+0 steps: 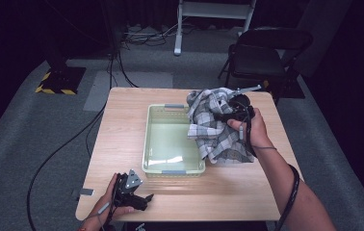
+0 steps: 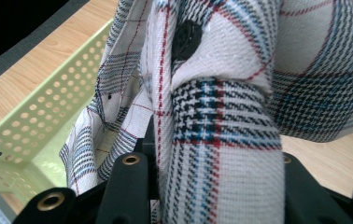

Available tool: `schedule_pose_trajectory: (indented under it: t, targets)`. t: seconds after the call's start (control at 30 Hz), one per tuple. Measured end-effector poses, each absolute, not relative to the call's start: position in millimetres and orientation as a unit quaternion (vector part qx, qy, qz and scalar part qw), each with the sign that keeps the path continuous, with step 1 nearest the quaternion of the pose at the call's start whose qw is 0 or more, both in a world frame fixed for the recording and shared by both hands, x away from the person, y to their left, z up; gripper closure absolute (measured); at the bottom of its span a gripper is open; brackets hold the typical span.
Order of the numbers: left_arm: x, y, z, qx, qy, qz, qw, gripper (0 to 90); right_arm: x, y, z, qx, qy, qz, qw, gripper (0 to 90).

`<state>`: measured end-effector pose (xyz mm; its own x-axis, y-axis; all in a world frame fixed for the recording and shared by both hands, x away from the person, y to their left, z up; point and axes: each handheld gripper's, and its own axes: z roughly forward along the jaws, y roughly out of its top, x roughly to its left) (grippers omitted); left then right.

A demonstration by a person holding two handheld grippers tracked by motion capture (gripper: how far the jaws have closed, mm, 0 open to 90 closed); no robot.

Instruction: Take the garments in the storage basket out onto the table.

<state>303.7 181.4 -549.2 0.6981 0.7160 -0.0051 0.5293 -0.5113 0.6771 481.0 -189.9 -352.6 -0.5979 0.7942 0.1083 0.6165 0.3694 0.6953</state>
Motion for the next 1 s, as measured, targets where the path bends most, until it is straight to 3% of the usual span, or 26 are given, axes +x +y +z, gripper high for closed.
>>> schedule_pose_trajectory:
  t: [1.0]
  targets:
    - [304,181,-549,0.858,0.363,0.139,0.336,0.0,488,-253,-392,0.503,0.780,0.355,0.113,64.7]
